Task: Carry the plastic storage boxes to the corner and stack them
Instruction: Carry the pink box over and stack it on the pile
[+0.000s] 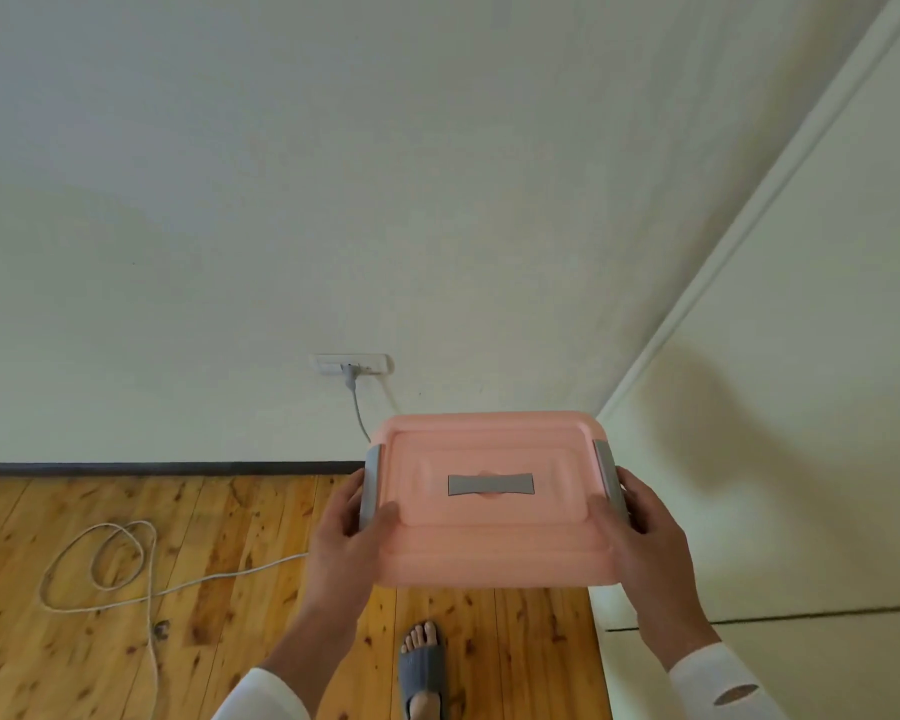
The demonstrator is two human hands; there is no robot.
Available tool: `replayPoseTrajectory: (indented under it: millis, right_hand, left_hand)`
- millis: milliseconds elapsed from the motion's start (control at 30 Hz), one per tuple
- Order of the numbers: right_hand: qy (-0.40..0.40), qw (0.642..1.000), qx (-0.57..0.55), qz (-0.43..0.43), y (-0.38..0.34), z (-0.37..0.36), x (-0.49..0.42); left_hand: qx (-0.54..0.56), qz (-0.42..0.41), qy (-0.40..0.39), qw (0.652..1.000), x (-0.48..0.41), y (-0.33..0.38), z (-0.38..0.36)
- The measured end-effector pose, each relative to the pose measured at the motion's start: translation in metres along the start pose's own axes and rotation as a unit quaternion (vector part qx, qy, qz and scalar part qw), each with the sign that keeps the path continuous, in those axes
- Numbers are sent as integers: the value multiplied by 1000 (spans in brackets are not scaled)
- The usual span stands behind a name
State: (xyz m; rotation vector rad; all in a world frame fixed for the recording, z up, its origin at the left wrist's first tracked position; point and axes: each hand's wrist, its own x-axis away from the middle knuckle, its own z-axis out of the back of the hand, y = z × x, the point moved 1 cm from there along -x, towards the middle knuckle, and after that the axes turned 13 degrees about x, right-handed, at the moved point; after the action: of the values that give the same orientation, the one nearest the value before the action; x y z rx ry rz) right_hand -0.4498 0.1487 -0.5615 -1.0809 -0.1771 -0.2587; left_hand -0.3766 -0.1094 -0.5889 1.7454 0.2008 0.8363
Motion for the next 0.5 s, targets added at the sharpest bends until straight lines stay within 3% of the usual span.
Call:
replayPoseTrajectory:
  millis: [300, 500]
  right_hand:
    - [18, 999, 24, -41, -15, -35, -61]
    - [-3, 997, 50, -59, 3, -54, -106]
  left_hand:
    - [1, 25, -38, 999, -81, 16, -15]
    - [-23, 36, -22, 999, -122, -1, -31]
